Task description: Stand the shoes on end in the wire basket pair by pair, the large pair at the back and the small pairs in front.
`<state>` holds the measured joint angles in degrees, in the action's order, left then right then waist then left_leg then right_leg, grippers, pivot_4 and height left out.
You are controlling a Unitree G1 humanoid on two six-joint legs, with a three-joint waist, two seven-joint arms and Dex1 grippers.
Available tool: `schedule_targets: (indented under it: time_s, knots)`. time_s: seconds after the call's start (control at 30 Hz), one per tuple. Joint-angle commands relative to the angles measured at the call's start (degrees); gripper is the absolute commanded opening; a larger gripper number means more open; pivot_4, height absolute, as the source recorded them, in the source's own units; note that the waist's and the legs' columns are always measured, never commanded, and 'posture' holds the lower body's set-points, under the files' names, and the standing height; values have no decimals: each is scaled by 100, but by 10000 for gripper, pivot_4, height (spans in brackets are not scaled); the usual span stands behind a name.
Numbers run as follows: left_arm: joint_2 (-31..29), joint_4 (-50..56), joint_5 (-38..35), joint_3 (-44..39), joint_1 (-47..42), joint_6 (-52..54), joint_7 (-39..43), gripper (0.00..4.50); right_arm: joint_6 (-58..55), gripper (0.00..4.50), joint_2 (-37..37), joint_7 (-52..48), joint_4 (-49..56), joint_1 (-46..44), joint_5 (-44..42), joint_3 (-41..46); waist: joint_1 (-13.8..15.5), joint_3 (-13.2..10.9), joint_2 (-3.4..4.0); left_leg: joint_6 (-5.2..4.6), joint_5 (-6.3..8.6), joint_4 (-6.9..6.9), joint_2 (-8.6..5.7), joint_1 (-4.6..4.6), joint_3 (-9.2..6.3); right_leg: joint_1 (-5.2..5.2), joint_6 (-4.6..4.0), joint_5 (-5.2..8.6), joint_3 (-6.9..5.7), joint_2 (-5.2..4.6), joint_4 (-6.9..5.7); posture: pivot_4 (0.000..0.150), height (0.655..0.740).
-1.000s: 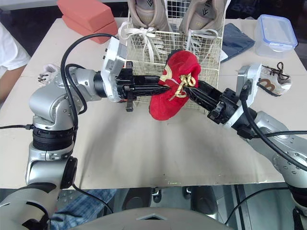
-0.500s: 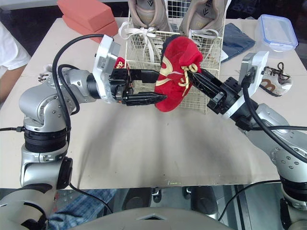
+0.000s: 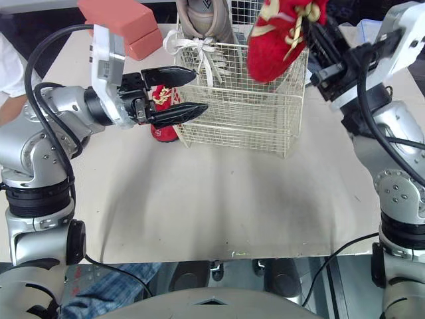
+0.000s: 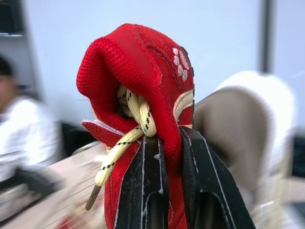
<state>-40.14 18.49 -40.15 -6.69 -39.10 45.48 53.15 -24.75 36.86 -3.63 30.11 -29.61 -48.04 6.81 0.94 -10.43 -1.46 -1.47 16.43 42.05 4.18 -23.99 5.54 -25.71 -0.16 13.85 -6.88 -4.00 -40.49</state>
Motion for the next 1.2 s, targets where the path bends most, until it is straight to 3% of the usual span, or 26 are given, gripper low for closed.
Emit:
schedule_targets:
  time_s: [0.03, 0.2, 0.43, 0.67, 0.7, 0.97, 1.2]
  knots:
    - [-102, 276, -138, -235, -47, 38, -206, 43347, 158, 0, 187, -133, -215, -125, 1207, -263, -7, 0, 0, 0, 0, -1, 0, 0, 0, 0, 0, 0, -1, 0, 2, 1500, 6860]
    - [-152, 367, -111, -212, 64, -38, -296, 43347, -608, 0, 345, -579, -265, 84, 1596, -786, -28, 1, 0, 1, 0, -2, 1, 2, 3, -1, 0, 0, 2, 2, 1, 1500, 6860]
    - [-154, 473, -181, -210, 155, -25, -387, 43347, -1696, 0, 24, -428, -209, 230, 1614, -685, -14, 2, -1, 1, 0, -3, 1, 1, 3, -1, -1, 0, 2, 0, 2, 1500, 6860]
    - [-150, 460, -211, -184, 188, -61, -380, 43347, -2046, 0, -178, -430, -246, 148, 1731, -490, -9, 3, -2, 1, 0, -3, 0, 2, -2, 2, 0, 0, -3, 1, 3, 1500, 6860]
    - [-160, 448, -209, -186, 196, -71, -378, 45000, -2060, 7316, -198, -450, -221, 147, 1729, -442, -9, 2, -2, 0, 0, -3, 0, 2, -2, 3, 1, 0, -3, 1, 3, 1500, 6860]
    - [-376, 228, -75, -307, 353, -222, -301, 45000, -2056, 44070, 84, -977, 139, 508, 1502, 354, -1, 2, -1, 0, 0, -5, 0, 0, -3, 1, 0, 0, -4, 2, 6, 1500, 6860]
    - [-617, -239, 43, -515, 461, -476, -179, 45000, -1699, 44668, 592, -2186, 384, 1293, 1082, 1094, -27, 2, -1, 1, 0, -41, 0, -5, -3, 2, 1, -2, -11, 7, 51, 1500, 6860]
